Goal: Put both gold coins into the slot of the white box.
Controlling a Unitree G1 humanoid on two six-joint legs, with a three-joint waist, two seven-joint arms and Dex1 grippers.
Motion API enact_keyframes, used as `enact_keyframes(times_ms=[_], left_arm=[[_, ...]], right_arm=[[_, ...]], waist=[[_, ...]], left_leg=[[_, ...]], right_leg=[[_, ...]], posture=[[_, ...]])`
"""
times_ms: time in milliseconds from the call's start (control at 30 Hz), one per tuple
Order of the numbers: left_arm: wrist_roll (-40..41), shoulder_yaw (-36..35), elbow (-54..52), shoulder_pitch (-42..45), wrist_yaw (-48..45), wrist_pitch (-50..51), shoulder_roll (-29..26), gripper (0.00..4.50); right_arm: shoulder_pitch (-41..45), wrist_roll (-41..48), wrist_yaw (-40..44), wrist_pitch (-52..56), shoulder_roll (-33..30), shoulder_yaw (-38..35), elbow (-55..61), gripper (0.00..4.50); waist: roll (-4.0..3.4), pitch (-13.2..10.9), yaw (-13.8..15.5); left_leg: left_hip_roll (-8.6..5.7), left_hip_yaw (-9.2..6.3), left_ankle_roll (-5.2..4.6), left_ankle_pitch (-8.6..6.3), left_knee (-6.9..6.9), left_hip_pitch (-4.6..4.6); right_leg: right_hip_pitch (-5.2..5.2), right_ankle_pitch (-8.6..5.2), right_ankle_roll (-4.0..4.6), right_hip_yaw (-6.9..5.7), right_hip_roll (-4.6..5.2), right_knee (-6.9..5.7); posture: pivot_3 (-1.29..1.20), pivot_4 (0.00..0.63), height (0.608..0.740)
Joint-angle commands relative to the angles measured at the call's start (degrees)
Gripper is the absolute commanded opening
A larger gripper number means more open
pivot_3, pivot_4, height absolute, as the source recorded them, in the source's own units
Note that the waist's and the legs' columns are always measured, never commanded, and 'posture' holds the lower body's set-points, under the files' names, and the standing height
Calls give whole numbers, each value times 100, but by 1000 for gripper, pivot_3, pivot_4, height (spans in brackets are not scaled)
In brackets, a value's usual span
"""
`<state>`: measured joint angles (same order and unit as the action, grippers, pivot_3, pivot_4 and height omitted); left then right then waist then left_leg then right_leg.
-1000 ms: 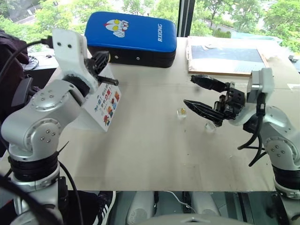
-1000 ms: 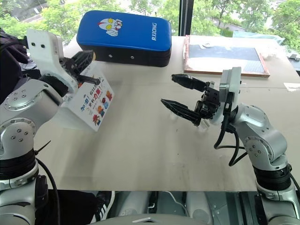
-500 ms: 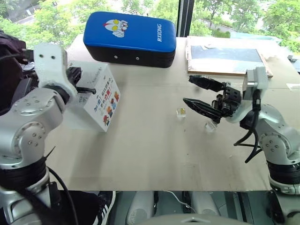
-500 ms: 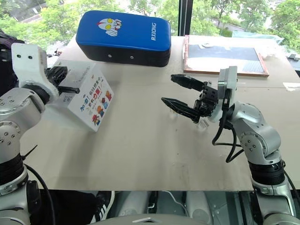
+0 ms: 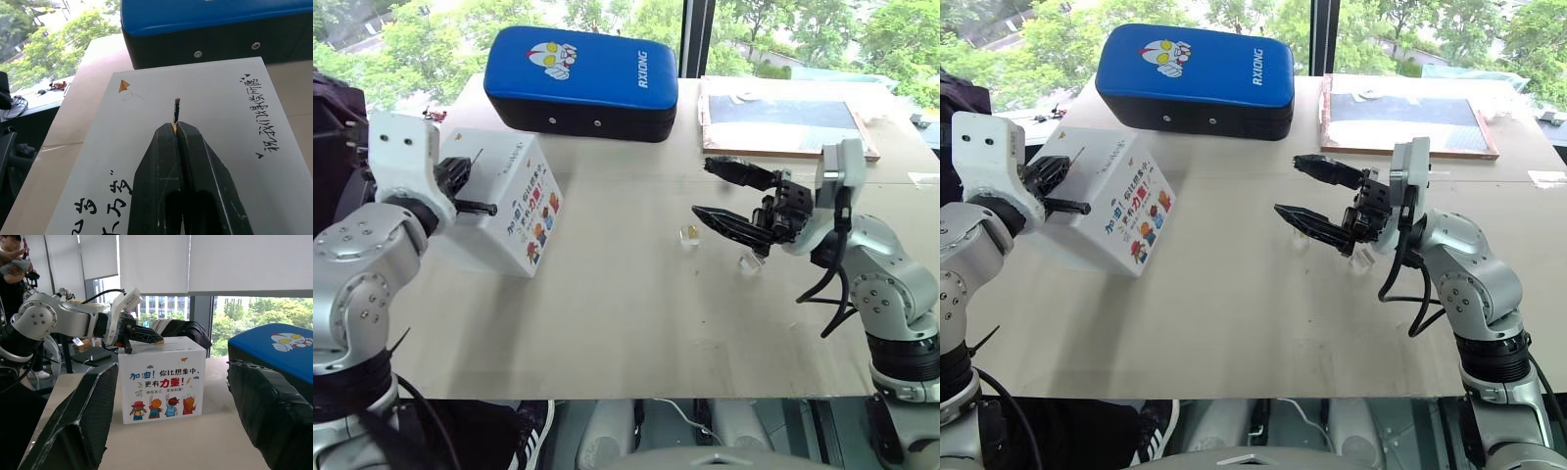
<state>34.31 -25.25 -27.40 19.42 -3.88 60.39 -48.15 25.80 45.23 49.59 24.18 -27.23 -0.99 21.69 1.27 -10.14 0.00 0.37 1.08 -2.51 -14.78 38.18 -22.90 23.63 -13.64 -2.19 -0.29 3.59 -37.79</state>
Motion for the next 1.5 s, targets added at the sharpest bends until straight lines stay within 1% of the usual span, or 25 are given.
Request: enact_keyframes(times_ms=[33, 100, 133, 200, 233, 267, 333, 400, 467, 500, 533, 600, 667, 767, 867, 900, 933, 967, 1033, 1067, 1133, 1200, 1367, 1467, 1500], left_arm=[[-10, -103, 173, -159, -336, -63, 64, 525], [-75, -161, 209, -125, -442, -213, 78, 1184], [-153, -173, 228, -90, -452, -299, 83, 1585], [-312, -221, 305, 43, -453, -582, 95, 2524], [-344, -245, 318, 118, -498, -750, 109, 3138], [-308, -269, 268, 262, -618, -1018, 156, 3457], [-213, -282, 172, 444, -827, -1334, 247, 3457], [211, -250, -84, 567, -1139, -1403, 446, 3457], [1005, -22, -652, 403, -1721, -1135, 512, 3457], [1290, 135, -909, 242, -1964, -979, 455, 3457], [1582, 292, -1145, 54, -2163, -769, 359, 3457], [1803, 511, -1439, -267, -2461, -535, 58, 3457], [1783, 728, -1627, -576, -2694, -316, -392, 3457], [1711, 887, -1704, -865, -2867, -163, -870, 3457], [1613, 972, -1697, -971, -2875, -199, -1009, 3457], [1543, 1017, -1697, -1012, -2898, -231, -1055, 3537], [1506, 1044, -1698, -1045, -2919, -247, -1086, 3537], [1491, 1053, -1697, -1073, -2937, -256, -1097, 3537], [1430, 1072, -1678, -1115, -2966, -292, -1112, 3537], [1381, 1088, -1659, -1138, -2988, -320, -1115, 3537], [1307, 1114, -1629, -1166, -3039, -366, -1119, 3537], [1314, 1099, -1588, -1160, -3053, -396, -1035, 3537], [1271, 1128, -1385, -1085, -2857, -547, -588, 3537], [1571, 1162, -1471, -1056, -2785, -607, -127, 3537], [1712, 1107, -1415, -1031, -2645, -637, 164, 3537]], right_arm=[[56, 8, 21, -117, 11, -142, 141, 3858], [24, -15, 13, -120, -1, -154, 157, 3858], [11, -21, 9, -119, -7, -162, 160, 3858], [-20, -45, -42, -85, -12, -163, 176, 3858], [-45, -73, -79, -58, -15, -150, 181, 3858], [-131, -332, -158, -83, -49, -15, 170, 3858], [-261, -759, -328, -101, -86, 203, 144, 3858], [-396, -1419, -859, 68, -82, 537, 63, 3858], [-488, -2119, -1446, 131, 108, 928, -205, 3858], [-513, -2378, -1579, 9, 221, 1092, -376, 3858], [-520, -2610, -1807, 17, 360, 1221, -528, 3858], [-473, -2938, -2310, 213, 640, 1291, -747, 3858], [-409, -3217, -2643, 365, 884, 1389, -913, 3858], [-375, -3489, -2941, 632, 1144, 1480, -1011, 3858], [-357, -3663, -3217, 744, 1389, 1397, -1136, 3858], [-344, -3680, -3266, 766, 1465, 1361, -1151, 3451], [-331, -3696, -3286, 757, 1519, 1337, -1158, 3327], [-318, -3705, -3258, 750, 1537, 1336, -1146, 3064], [-301, -3736, -3202, 750, 1541, 1354, -1135, 2036], [-301, -3747, -3163, 739, 1529, 1368, -1123, 1757], [-322, -3763, -3101, 728, 1511, 1392, -1079, 721], [-347, -3773, -3077, 738, 1518, 1386, -1041, 53], [-374, -3570, -3045, 713, 1709, 1212, -915, 53], [-303, -2937, -3105, 1051, 2137, 737, -737, 53], [-237, -2644, -3176, 1209, 2337, 504, -664, 53]], waist=[[-2, 1, -10], [-2, 1, -19], [-2, 1, -20], [-2, 1, -21], [-2, 1, -20], [-1, 1, -20], [5, 1, 7], [6, 2, 20], [7, 3, 22], [8, 3, 2], [7, 3, -26], [7, 2, -88], [4, 0, -107], [0, -2, -86], [-1, -2, -74], [0, -2, -72], [0, -2, -73], [0, -2, -73], [-1, -2, -69], [-1, -2, -73], [-1, -2, -76], [-1, -3, -76], [0, -2, -75], [1, -2, -76], [1, -2, -75]], left_leg=[[0, 0, 0, 0, 0, 0], [0, 0, -1, 0, 0, 0], [0, 0, -1, -1, 0, 0], [0, 0, -1, -1, 0, 0], [0, -1, -1, -1, 0, -1], [0, -2, -2, -1, 0, -1], [0, -6, -2, -1, 1, -8], [-1, -8, 0, -1, 1, -15], [-6, -5, 22, 12, 1, -19], [-6, -3, 25, 13, 1, -22], [-6, -1, 26, 14, 1, -24], [-7, 1, 27, 15, 0, -25], [-6, 1, 28, 15, -2, -28], [-3, -3, 29, 16, -3, -23], [-3, -3, 13, 7, -2, -19], [-6, -2, 12, 7, 0, -19], [-6, -2, 11, 7, 2, -19], [-8, -2, 12, 7, 3, -19], [-11, 0, 12, 7, 4, -19], [-11, 0, 12, 7, 4, -19], [-9, 0, 14, 9, 4, -19], [-6, -1, 16, 10, 3, -18], [-1, 0, 11, 7, 2, -13], [-1, 2, 11, 7, 3, -13], [0, 1, 12, 7, 3, -13]], right_leg=[[0, 0, 0, 0, 1, 0], [0, 0, 0, 0, 4, 0], [0, 0, 0, 0, 5, 0], [0, 0, 0, -1, 6, 0], [0, 0, 0, -2, 6, 0], [0, 0, 1, -3, 6, 0], [1, 1, 1, -8, 7, 3], [2, 1, 1, -12, 12, 11], [7, 1, 1, -10, 21, 14], [8, 1, 1, -9, 23, 15], [9, 1, 1, -6, 24, 16], [11, 1, 1, -2, 24, 17], [20, 1, 0, 1, 14, 11], [25, -1, 3, -1, 0, -3], [23, -1, 3, -2, -4, -6], [19, -1, 3, -2, -4, -5], [18, -1, 2, -3, -4, -4], [17, -1, 1, -4, -7, -3], [17, -1, 0, -6, -25, -3], [16, -1, 0, -6, -26, -3], [17, -1, 0, -5, -31, -3], [17, -1, 0, -4, -37, -4], [16, -1, 1, -4, -43, -6], [16, 0, 0, -2, -43, -7], [15, 0, 0, 3, -43, -6]], posture=[[0, 150, 740], [0, 150, 740], [0, 150, 740], [0, 150, 740], [0, 150, 740], [0, 150, 740], [0, 150, 740], [0, 150, 740], [0, 150, 740], [0, 150, 740], [0, 150, 740], [0, 150, 740], [0, 150, 740], [0, 150, 740], [0, 150, 740], [0, 150, 740], [0, 150, 740], [0, 150, 740], [0, 150, 740], [0, 150, 740], [0, 150, 740], [0, 150, 740], [0, 150, 740], [0, 150, 740], [0, 150, 740]])
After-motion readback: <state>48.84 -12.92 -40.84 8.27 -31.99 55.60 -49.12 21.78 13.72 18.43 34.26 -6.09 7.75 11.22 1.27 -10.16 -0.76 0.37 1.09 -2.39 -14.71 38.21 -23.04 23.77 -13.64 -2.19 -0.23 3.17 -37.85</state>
